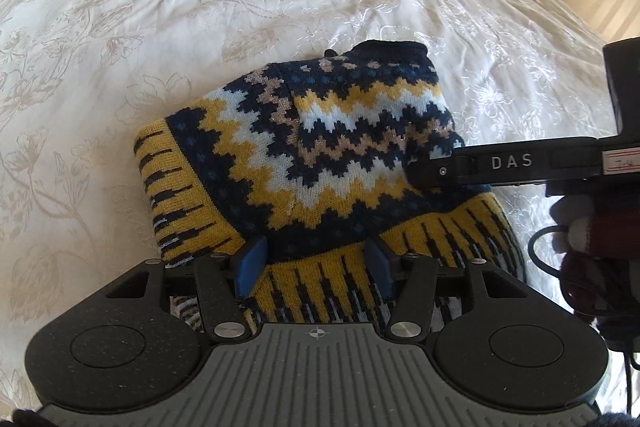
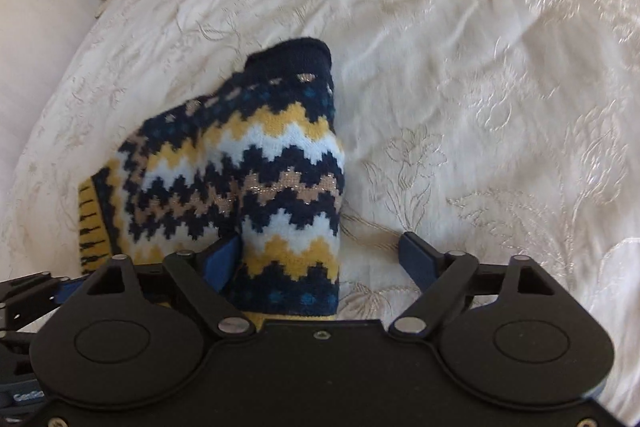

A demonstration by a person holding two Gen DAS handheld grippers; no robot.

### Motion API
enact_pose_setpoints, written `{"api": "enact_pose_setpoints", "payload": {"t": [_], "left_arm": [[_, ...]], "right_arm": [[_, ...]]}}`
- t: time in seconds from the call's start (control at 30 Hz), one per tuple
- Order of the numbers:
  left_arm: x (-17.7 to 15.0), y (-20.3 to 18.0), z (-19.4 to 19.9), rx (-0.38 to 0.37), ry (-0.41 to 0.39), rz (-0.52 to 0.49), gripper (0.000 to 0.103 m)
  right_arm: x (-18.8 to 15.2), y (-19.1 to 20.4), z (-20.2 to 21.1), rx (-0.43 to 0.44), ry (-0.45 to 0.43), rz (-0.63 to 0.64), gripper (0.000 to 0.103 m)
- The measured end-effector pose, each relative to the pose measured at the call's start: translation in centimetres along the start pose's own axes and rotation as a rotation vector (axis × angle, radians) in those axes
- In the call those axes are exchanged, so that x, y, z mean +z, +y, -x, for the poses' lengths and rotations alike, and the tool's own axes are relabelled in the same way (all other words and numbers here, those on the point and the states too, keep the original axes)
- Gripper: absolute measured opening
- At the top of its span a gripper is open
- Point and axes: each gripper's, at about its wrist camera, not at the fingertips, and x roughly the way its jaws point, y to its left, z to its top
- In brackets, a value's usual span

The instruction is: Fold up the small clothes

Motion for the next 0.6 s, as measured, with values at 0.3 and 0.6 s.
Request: {"api": "enact_pose_setpoints", "payload": {"t": [0.3, 0.6], "left_arm": [[-0.3, 1.3, 3.1, -0.037, -0.067, 0.122, 0.054], [-4.2, 7.3, 5.4, -0.030, -0.002, 0.334, 0.055]], "right_arm": [[0.3, -0.3, 0.4, 0.033, 0.017, 0.013, 0.093], [0.2, -0.7, 0.7, 0.079, 0.028, 0.010, 0.093]]}}
